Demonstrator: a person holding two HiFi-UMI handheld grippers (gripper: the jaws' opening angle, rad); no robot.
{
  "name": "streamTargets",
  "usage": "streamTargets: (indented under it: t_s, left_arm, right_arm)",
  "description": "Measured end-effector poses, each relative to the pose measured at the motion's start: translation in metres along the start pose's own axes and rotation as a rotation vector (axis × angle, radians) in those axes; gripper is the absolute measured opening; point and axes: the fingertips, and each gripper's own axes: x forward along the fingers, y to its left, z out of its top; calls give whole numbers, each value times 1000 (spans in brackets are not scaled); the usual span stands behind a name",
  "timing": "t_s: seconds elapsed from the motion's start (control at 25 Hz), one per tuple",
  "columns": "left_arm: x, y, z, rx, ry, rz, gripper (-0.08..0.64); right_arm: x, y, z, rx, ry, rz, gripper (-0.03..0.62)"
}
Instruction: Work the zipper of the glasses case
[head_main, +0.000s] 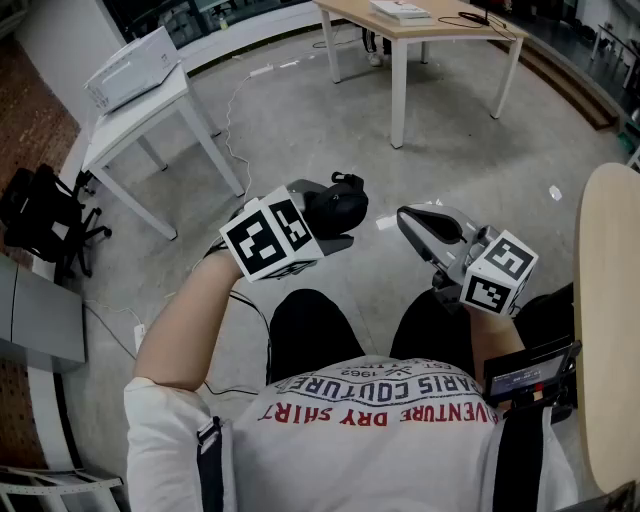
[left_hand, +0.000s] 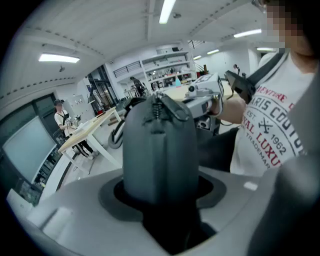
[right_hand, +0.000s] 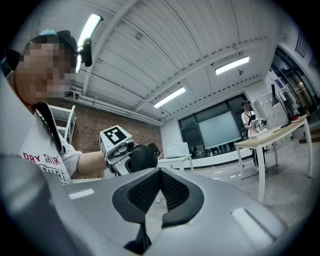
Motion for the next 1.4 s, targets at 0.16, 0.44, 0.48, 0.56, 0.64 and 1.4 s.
streamTargets:
  t_s: [0.16,0.44,0.48,0.56,0.64,1.4]
  left_arm:
    - [0,1,-5,74,152,-50,249]
    - [6,4,-25,245,407,-94,249]
    - [6,4,-28,248,429,-102,249]
    - [6,2,-35,231,470,-133,249]
    - [5,-1,-46,217,532,-166,249]
    - [3,-8,-41,183,686,-237,249]
  right_arm:
    - [-1,3,6,-4,0,13,-3]
    - [-1,5,5,-10,-5,34,-3]
    - [0,6,6,-9,-6,37,-3]
    - [0,9,6,-9,-8,44,-3]
    - [2,11,6,-14,-4,50,-2]
    - [13,34,13,-95,-56,58,79]
